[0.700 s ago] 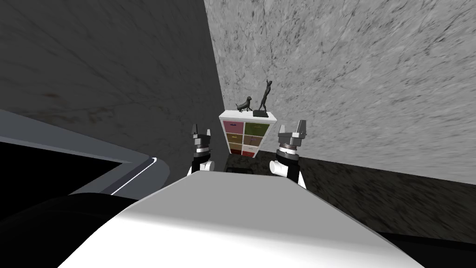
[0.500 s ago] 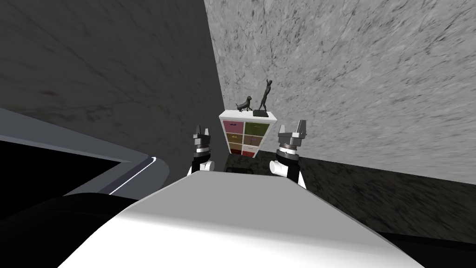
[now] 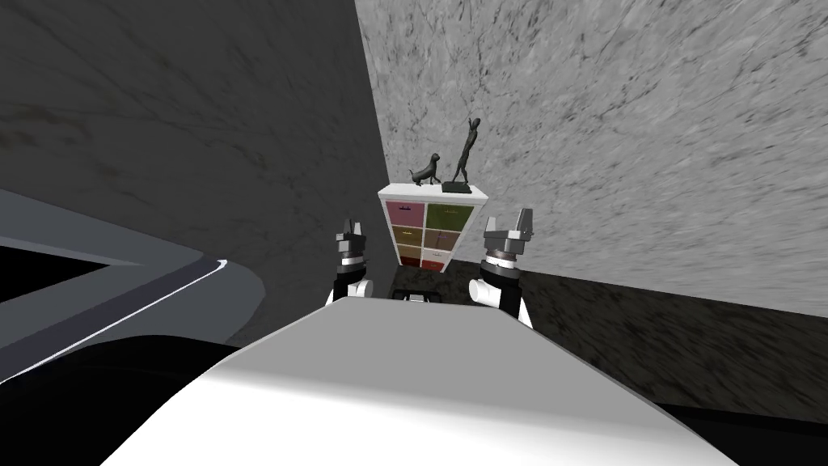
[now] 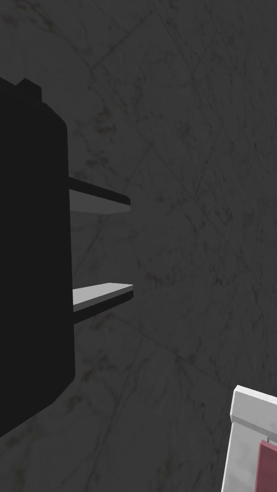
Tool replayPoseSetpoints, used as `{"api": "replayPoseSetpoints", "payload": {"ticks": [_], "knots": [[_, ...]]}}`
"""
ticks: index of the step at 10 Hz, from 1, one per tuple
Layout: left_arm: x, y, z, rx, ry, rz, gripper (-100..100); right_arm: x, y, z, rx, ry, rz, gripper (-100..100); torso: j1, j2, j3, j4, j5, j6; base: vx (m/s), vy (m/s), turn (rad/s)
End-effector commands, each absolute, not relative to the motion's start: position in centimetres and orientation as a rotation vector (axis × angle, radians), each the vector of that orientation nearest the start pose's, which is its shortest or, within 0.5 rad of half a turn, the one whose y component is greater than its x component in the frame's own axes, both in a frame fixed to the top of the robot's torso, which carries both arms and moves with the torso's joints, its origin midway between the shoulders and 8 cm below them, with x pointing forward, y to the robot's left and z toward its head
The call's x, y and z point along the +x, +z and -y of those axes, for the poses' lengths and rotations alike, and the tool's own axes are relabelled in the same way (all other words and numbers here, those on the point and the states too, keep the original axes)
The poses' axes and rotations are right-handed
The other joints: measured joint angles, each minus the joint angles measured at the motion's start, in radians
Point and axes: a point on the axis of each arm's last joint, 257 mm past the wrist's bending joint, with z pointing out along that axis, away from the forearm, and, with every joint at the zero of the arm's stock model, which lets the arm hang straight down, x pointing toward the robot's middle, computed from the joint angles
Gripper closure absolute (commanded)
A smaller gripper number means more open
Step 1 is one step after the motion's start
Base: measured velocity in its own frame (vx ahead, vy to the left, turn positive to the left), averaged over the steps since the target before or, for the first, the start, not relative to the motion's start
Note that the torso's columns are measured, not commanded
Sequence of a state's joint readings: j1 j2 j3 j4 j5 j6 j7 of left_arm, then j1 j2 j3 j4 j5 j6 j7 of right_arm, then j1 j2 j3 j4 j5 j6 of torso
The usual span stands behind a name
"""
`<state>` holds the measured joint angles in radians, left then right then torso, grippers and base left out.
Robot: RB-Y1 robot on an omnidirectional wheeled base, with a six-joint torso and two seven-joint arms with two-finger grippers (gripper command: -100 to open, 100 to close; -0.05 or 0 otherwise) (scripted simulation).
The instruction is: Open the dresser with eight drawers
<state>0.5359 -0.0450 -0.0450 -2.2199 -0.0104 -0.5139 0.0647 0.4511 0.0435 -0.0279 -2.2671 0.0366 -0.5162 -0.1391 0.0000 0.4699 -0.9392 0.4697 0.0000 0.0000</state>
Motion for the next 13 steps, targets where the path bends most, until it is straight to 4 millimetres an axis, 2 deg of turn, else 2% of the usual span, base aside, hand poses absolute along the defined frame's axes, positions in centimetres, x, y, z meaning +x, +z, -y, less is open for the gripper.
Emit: {"api": "replayPoseSetpoints", "payload": {"ticks": [1, 2, 3, 5, 13], "knots": [[35.1, -1.1, -27.3, -0.778, -1.368, -0.613, 0, 34.5, 3.8, 28.3, 0.674, 1.408, -0.525, 0, 0.000, 0.074, -0.148, 0.074, 0.000, 0.000, 0.000, 0.000, 0.000], [35.1, -1.1, -27.3, -0.778, -1.368, -0.613, 0, 34.5, 3.8, 28.3, 0.674, 1.408, -0.525, 0, 0.000, 0.148, -0.295, 0.148, 0.000, 0.000, 0.000, 0.000, 0.000], [35.4, -1.6, -26.9, -0.755, -1.368, -0.658, -100, 34.5, 3.8, 28.3, 0.674, 1.408, -0.525, 0, 0.000, 0.221, -0.443, 0.221, 0.000, 0.000, 0.014, -0.006, -0.004], [35.8, -2.5, -26.5, -0.730, -1.365, -0.721, -100, 34.5, 3.7, 28.3, 0.675, 1.408, -0.526, 0, 0.000, 0.264, -0.532, 0.264, 0.000, 0.000, 0.020, -0.017, -0.006], [38.4, -8.9, -26.5, -0.751, -1.321, -0.901, -100, 34.5, 3.7, 28.3, 0.675, 1.408, -0.526, 0, 0.000, 0.268, -0.537, 0.268, 0.000, 0.000, 0.051, -0.030, -0.011]]}}
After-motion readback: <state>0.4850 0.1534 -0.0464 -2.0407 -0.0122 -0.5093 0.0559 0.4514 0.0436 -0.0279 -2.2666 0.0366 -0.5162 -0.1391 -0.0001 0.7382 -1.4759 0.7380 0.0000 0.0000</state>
